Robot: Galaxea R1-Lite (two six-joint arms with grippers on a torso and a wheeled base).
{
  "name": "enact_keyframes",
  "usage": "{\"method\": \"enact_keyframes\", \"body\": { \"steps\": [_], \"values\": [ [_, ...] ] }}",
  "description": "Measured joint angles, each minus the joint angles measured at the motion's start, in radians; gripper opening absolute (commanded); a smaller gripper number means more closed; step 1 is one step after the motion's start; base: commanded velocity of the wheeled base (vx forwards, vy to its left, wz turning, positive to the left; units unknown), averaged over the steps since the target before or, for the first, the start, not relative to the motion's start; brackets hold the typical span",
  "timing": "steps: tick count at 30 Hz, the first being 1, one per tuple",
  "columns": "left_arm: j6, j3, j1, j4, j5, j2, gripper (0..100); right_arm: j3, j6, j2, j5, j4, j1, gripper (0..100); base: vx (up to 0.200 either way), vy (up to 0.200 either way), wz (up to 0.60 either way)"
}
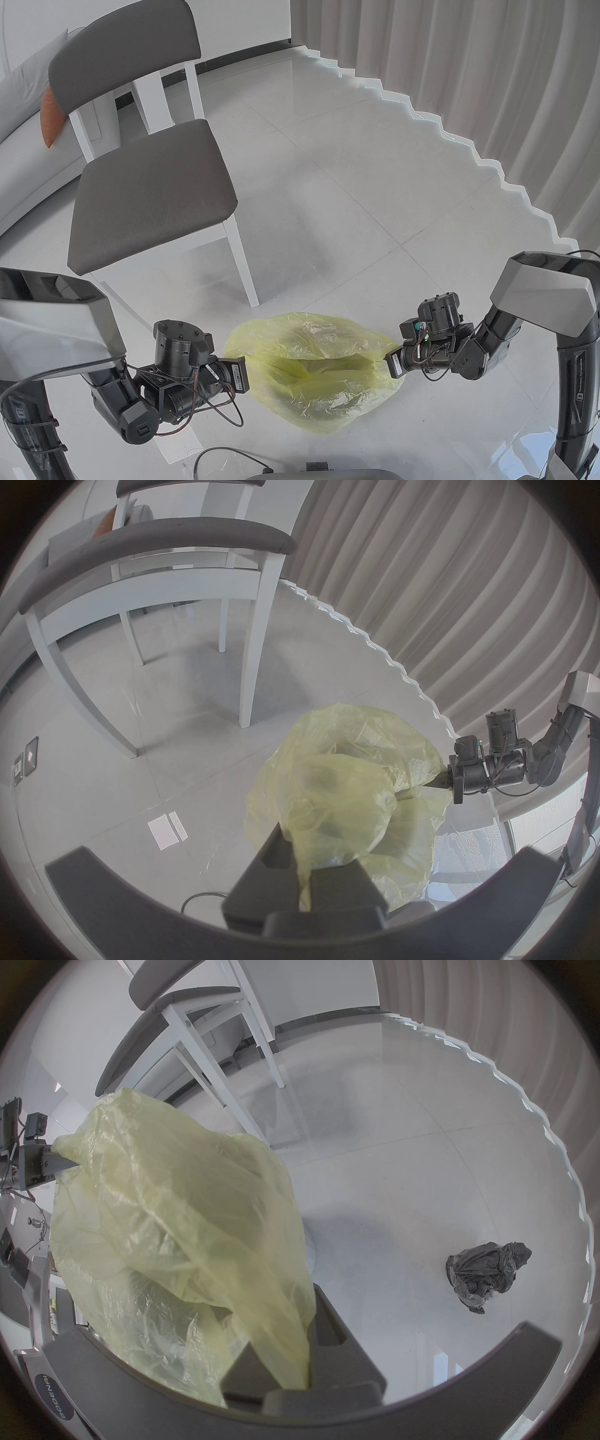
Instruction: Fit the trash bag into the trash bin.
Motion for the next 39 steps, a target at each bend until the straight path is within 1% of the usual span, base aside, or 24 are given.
{"method": "enact_keyframes", "body": {
  "steps": [4,5,10,15,19,26,30,35,39],
  "values": [
    [-0.005,-0.001,0.009,-0.01,0.001,0.03,0,-0.024,-0.004,0.007,0.0,0.023,-0.002,0,0.0,0.0,0.0],
    [-0.008,0.001,0.009,-0.016,0.003,0.036,0,-0.026,-0.009,0.008,0.0,0.025,-0.003,100,0.0,0.0,0.0],
    [-0.018,0.017,0.003,-0.083,0.007,0.069,0,-0.024,-0.054,0.011,0.0,0.026,-0.011,100,0.0,0.0,0.0],
    [-0.021,0.035,-0.016,-0.106,0.009,0.098,0,0.005,-0.063,0.009,0.0,0.016,-0.015,100,0.0,0.0,0.0],
    [-0.023,0.044,-0.026,-0.143,0.015,0.115,0,0.05,-0.071,-0.037,0.0,0.01,-0.024,100,0.0,0.0,0.0],
    [-0.022,0.045,-0.047,-0.251,0.044,0.149,0,0.099,-0.082,-0.169,0.014,0.007,-0.025,100,0.0,0.0,0.0],
    [-0.023,0.059,-0.059,-0.274,0.048,0.164,0,0.111,-0.084,-0.24,0.041,0.007,-0.002,100,0.0,0.0,0.0],
    [-0.03,0.08,-0.08,-0.295,0.05,0.18,0,0.115,-0.083,-0.276,0.044,0.007,0.036,100,0.0,0.0,0.0],
    [-0.034,0.09,-0.09,-0.312,0.051,0.187,0,0.087,-0.082,-0.277,0.044,0.007,0.07,100,0.0,0.0,0.0]
  ]
}}
